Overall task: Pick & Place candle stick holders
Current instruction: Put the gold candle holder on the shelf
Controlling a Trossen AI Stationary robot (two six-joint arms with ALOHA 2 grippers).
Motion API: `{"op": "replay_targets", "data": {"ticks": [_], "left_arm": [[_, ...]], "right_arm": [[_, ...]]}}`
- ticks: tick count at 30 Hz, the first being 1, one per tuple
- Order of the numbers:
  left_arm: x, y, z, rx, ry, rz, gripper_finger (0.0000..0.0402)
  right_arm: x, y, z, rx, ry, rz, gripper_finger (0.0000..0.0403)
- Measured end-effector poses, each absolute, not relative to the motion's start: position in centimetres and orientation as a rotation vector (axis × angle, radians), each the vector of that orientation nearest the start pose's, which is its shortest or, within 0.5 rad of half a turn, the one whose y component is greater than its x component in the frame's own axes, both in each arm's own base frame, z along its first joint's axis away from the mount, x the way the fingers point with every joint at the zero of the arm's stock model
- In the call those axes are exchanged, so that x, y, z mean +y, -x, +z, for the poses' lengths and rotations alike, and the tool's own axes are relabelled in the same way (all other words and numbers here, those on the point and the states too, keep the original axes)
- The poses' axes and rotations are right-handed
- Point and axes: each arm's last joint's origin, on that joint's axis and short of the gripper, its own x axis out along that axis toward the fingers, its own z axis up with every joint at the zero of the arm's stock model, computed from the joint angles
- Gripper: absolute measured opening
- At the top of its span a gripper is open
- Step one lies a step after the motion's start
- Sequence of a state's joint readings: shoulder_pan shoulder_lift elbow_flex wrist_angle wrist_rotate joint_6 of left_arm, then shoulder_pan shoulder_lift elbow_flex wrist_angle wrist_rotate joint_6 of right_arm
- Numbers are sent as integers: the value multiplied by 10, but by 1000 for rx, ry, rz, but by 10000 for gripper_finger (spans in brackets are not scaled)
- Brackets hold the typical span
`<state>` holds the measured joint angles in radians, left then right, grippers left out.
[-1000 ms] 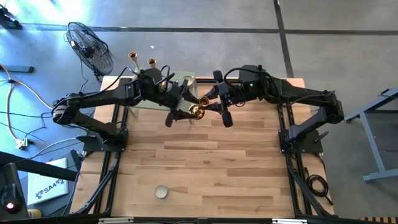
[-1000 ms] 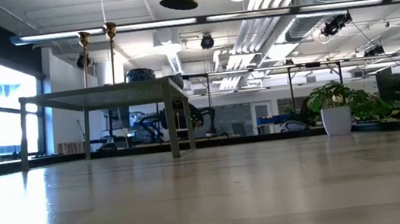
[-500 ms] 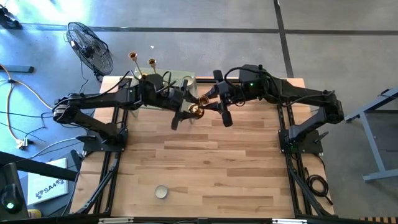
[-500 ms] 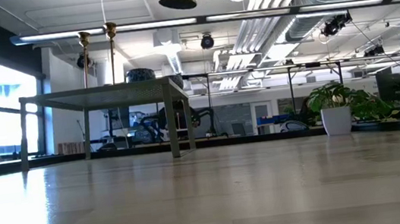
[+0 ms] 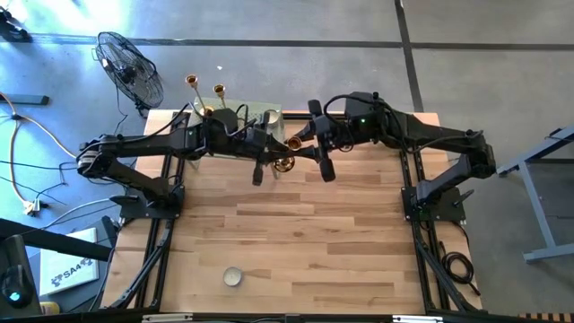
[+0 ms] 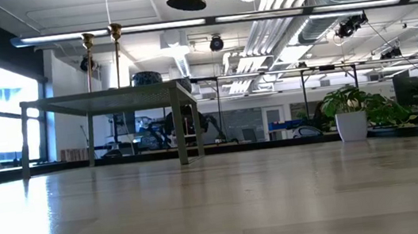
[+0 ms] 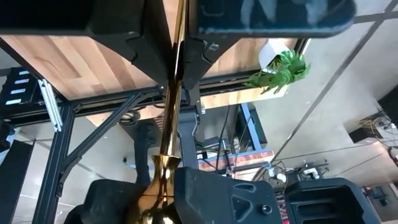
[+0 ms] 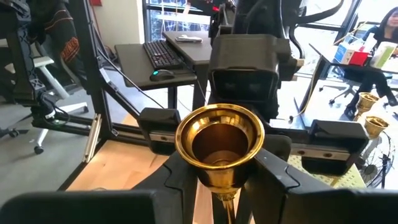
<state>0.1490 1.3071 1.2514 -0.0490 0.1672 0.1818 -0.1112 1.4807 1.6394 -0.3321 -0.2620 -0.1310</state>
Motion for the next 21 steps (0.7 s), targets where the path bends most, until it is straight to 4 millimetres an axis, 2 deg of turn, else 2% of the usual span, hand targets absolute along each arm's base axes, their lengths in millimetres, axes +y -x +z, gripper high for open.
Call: {"op": "replay_targets", "data": {"ticks": [21], "left_arm": [[40,-292,394,112,-134,-17,10]], "right_arm": [[-32,-322,448,163,81,90,135]]}}
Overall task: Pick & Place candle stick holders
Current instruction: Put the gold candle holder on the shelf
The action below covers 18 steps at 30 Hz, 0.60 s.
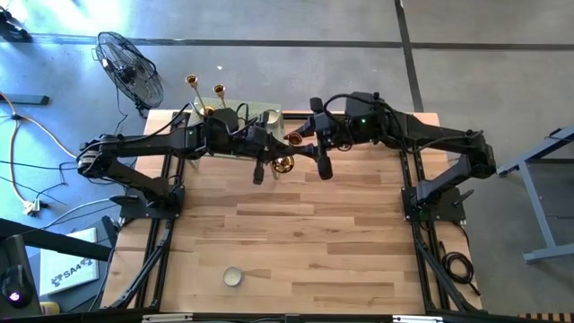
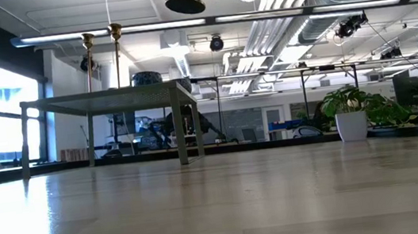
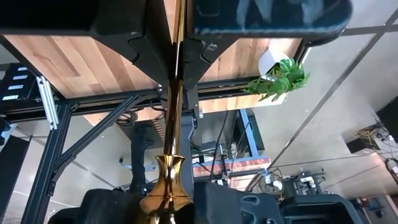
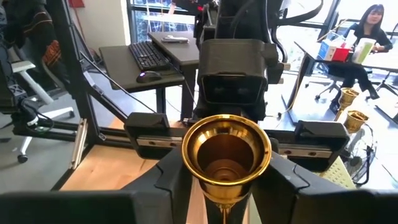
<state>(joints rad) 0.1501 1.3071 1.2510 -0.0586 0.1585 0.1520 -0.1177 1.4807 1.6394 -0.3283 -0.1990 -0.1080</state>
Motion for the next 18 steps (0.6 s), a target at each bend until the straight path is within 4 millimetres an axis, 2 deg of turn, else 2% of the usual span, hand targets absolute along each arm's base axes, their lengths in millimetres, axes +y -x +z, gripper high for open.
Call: {"op": "replay_targets", "data": {"ticks": [5,13,18], "left_arm": [[39,-292,394,112,-132,-20,10],[39,-292,391,133,-129,-22,10],[38,-292,393,119,-101,-72,10]], "right_arm": [[-32,-322,447,173,85,86,171],[-31,-321,445,190,104,138,278],[-30,-316,447,195,182,138,301]]}}
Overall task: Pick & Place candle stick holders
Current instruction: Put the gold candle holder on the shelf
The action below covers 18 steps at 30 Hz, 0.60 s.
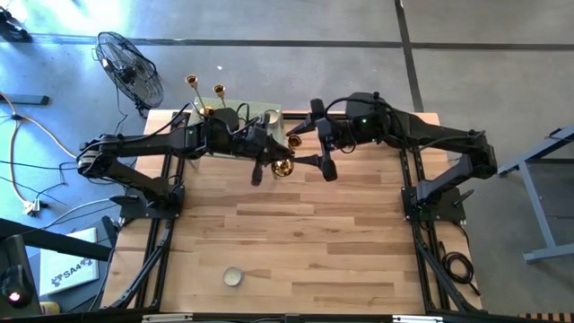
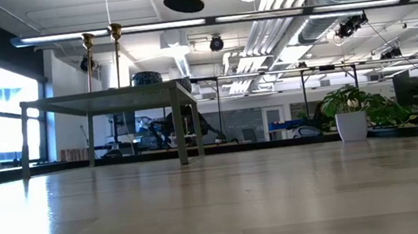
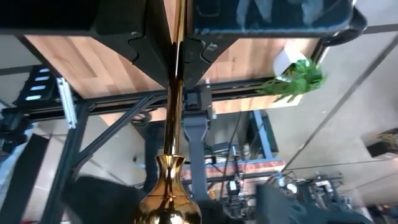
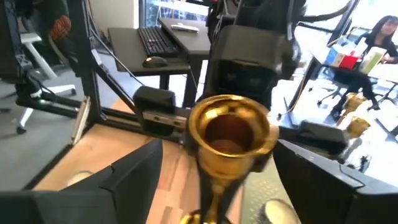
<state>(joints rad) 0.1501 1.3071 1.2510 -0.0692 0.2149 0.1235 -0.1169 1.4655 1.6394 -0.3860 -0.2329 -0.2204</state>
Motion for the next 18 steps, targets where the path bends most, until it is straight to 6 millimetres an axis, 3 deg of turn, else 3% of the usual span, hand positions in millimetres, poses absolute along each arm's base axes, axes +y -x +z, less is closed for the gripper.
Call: {"op": "replay_targets", "data": {"ticks": [3,9,13,18], "left_arm": [[38,-292,392,121,-100,-78,10],[37,-280,402,91,-108,-55,10],[35,-257,417,64,-159,22,10],[35,-214,436,56,-208,237,10]], "right_arm": [[-31,-308,453,187,212,85,302],[-35,-278,470,192,253,-184,303],[-35,-251,485,164,268,-276,303],[-32,-224,493,171,238,-301,303]]}}
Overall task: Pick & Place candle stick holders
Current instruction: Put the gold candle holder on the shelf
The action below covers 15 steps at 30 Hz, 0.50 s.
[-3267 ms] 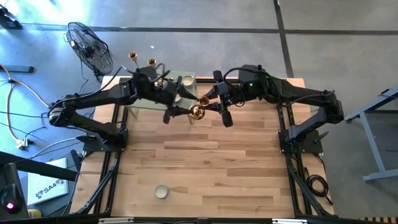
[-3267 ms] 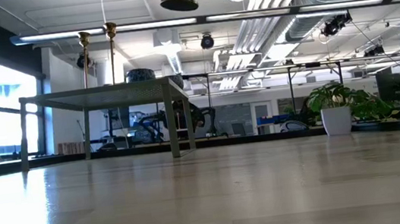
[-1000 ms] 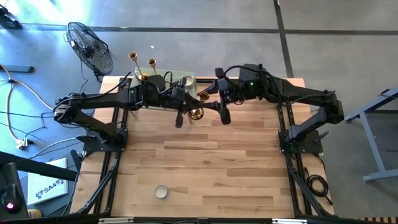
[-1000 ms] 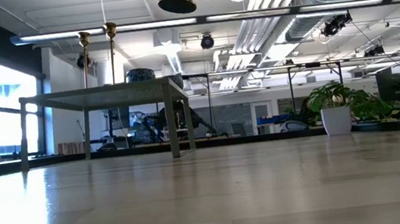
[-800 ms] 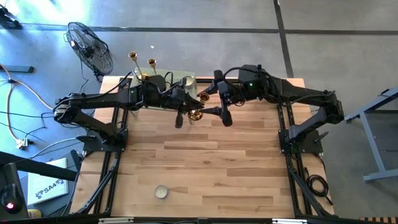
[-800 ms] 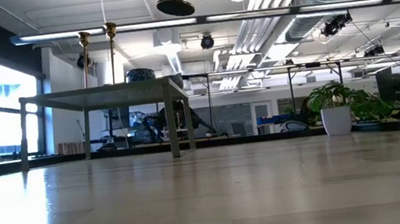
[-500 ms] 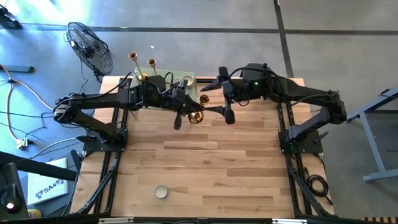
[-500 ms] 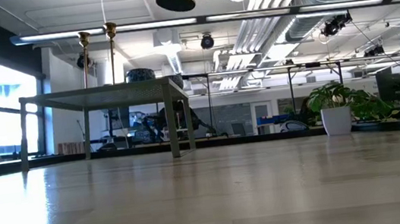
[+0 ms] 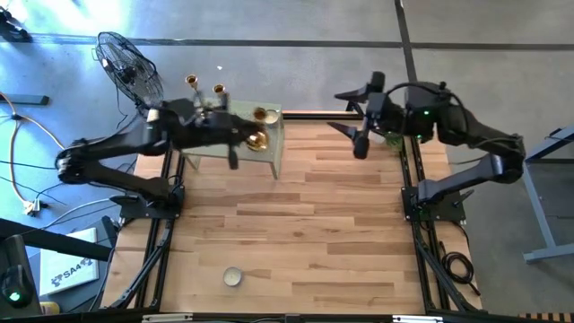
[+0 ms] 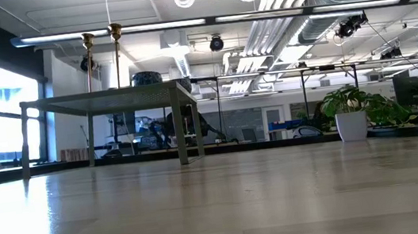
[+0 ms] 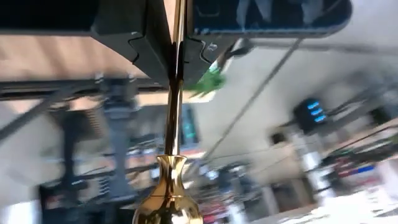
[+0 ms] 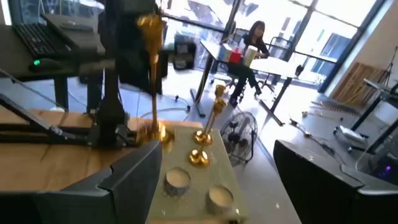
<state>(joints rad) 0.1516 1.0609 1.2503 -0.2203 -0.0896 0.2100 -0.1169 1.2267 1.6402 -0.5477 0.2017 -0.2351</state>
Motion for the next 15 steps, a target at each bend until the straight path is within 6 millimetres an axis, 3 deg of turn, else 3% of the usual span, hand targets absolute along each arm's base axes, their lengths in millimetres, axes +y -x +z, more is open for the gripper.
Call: {"op": "replay_targets", "data": {"ticks": [7,15], "left_arm": [[34,-151,453,24,-175,524,12],[29,-95,452,51,-103,663,9]], "right_arm": [[-32,-211,487,259,199,-339,303],[-33,-221,473,226,211,-344,303]]}}
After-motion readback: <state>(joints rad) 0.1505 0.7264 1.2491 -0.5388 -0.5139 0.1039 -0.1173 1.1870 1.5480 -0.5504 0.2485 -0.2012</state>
